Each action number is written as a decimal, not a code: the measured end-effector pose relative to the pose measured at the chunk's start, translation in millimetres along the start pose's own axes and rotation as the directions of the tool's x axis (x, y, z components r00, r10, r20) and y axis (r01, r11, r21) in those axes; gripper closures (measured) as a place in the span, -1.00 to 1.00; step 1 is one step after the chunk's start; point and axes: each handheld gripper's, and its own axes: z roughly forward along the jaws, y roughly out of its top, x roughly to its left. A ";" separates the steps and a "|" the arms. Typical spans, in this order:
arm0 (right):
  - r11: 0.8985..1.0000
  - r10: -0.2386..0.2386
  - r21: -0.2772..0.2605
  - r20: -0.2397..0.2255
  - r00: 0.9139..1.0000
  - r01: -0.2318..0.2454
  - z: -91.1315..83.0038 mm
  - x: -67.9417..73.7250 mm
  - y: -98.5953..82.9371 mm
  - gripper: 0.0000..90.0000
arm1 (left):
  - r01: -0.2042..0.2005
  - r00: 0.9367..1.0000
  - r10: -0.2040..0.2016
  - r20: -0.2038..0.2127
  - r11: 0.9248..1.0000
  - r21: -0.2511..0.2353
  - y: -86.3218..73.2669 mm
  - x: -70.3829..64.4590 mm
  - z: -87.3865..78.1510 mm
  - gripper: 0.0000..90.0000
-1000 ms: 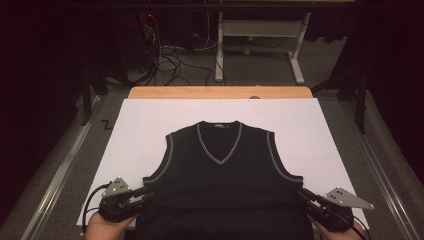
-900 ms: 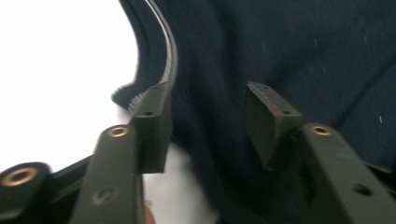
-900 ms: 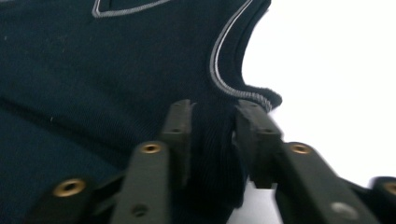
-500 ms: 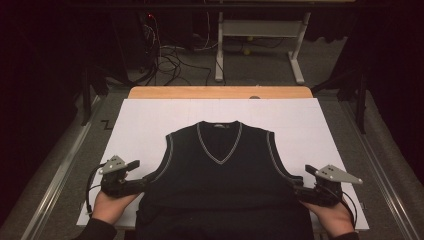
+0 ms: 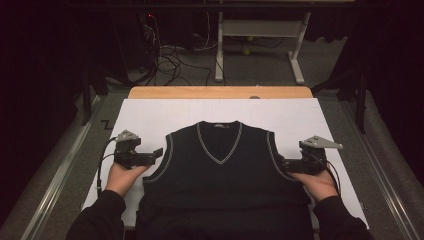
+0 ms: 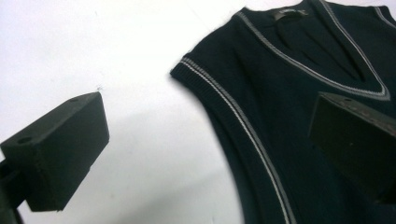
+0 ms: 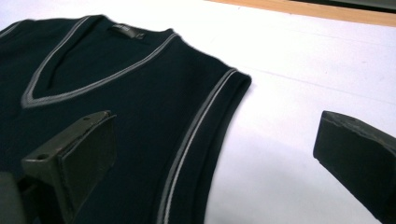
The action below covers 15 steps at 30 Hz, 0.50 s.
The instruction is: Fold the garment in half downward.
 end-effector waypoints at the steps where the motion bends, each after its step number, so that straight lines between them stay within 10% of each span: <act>1: 1.000 0.001 0.006 0.004 1.000 -0.001 5.8 -1.9 2.2 -0.99 | 0.002 1.000 -0.002 0.001 1.000 0.015 2.4 1.7 3.2 -1.00; 15: 0.991 0.023 0.131 0.044 0.999 -0.029 68.7 -10.3 21.2 -0.85 | 0.070 0.997 -0.064 -0.044 0.989 0.133 28.2 13.5 58.0 -1.00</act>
